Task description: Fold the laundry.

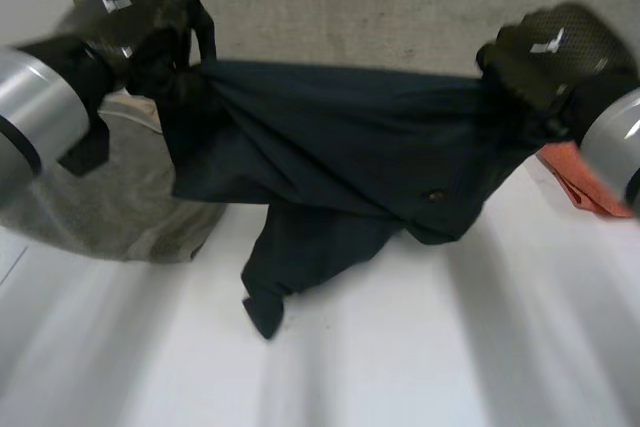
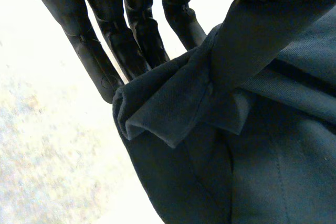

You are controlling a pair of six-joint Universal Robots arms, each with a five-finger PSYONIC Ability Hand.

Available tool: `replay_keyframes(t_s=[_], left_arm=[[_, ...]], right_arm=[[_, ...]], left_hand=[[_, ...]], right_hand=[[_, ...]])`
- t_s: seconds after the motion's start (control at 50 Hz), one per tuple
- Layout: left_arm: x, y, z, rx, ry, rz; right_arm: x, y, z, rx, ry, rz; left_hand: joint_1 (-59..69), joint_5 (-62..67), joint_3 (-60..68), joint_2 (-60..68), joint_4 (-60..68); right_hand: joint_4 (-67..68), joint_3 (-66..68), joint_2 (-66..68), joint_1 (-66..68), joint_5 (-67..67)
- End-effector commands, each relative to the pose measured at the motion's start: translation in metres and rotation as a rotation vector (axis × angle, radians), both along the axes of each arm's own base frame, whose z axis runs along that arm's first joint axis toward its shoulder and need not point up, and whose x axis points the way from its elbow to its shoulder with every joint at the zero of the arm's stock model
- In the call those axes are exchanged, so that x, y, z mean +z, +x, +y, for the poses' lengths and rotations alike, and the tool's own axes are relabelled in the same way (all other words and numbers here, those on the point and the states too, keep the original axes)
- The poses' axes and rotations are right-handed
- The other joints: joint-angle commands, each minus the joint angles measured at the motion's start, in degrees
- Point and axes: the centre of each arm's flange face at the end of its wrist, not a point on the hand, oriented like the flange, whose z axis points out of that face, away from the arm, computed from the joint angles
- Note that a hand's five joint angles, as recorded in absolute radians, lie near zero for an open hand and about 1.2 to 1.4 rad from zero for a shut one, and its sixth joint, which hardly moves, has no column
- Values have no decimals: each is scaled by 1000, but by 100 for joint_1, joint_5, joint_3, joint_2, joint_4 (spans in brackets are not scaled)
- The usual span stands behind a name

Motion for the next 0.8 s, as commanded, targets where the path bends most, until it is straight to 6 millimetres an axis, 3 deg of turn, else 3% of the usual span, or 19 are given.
replay_keyframes(t_s=[0.02,0.12,0.2,0.28,0.3,0.36,0.42,0.48,0.54,0.6,0.62,0.64,0.66,0.68,0.7,0.74,0.76,0.78,0.8], left_arm=[[9,-8,-19,-5,6,-40],[-17,-32,-58,-16,-32,-163],[-16,-53,-91,-24,-186,-206],[36,-68,-122,33,-562,-93],[60,-71,-126,56,-709,-16],[95,-72,-125,86,-925,137],[109,-65,-126,117,-986,238],[102,-60,-133,145,-928,254],[78,-61,-139,142,-827,208],[47,-65,-142,119,-733,159],[21,-68,-141,95,-662,120],[-1,-73,-138,66,-598,88],[-25,-74,-133,38,-534,52],[-33,-75,-131,25,-511,38],[-62,-76,-120,-17,-420,-8],[-83,-77,-111,-48,-348,-42],[-95,-77,-105,-63,-306,-61],[-119,-78,-93,-89,-221,-102],[-129,-77,-86,-100,-181,-123]], right_arm=[[29,4,-25,11,25,38],[20,16,-55,11,29,25],[15,31,-90,-8,-36,-16],[36,40,-127,-92,-229,-163],[53,42,-137,-113,-341,-256],[88,42,-146,-108,-581,-436],[109,41,-144,-97,-750,-528],[108,41,-142,-86,-771,-536],[94,43,-145,-90,-722,-515],[63,44,-149,-103,-595,-450],[33,42,-150,-116,-478,-389],[23,42,-150,-120,-437,-369],[-4,42,-149,-127,-337,-317],[-19,43,-148,-127,-285,-292],[-45,42,-146,-128,-197,-250],[-66,41,-142,-121,-123,-211],[-89,42,-136,-107,-49,-171],[-99,42,-134,-101,-20,-156],[-109,41,-133,-97,10,-140]], left_hand=[[1450,1409,1200,1155,1140],[1450,1409,1200,1155,1140],[1450,1409,1200,1155,1140],[1450,1409,1200,1155,1140],[1450,1409,1200,1155,1140],[1450,1409,1200,1155,1140],[1450,1409,1200,1155,1140],[1450,1409,1200,1155,1140],[1450,1409,1200,1155,1140],[1450,1409,1200,1155,1140],[1450,1409,1200,1155,1140],[1450,1409,1200,1155,1140],[1450,1409,1200,1155,1140],[1450,1409,1200,1155,1140],[1450,1409,1200,1155,1140],[1450,1409,1200,1155,1140],[1450,1409,1200,1155,1140],[1450,1409,1200,1155,1140],[1450,1409,1200,1155,1140]], right_hand=[[1145,1256,1282,1583,1297],[1145,1256,1282,1583,1297],[1145,1256,1282,1583,1297],[1145,1256,1282,1583,1297],[1145,1256,1282,1583,1297],[1145,1256,1282,1583,1297],[1145,1256,1282,1583,1297],[1145,1256,1282,1583,1297],[1145,1256,1282,1583,1297],[1145,1256,1282,1583,1297],[1145,1256,1282,1583,1297],[1145,1256,1282,1583,1297],[1145,1256,1282,1583,1297],[1145,1256,1282,1583,1297],[1145,1256,1282,1583,1297],[1145,1256,1282,1583,1297],[1145,1256,1282,1583,1297],[1145,1256,1282,1583,1297],[1145,1256,1282,1583,1297]])
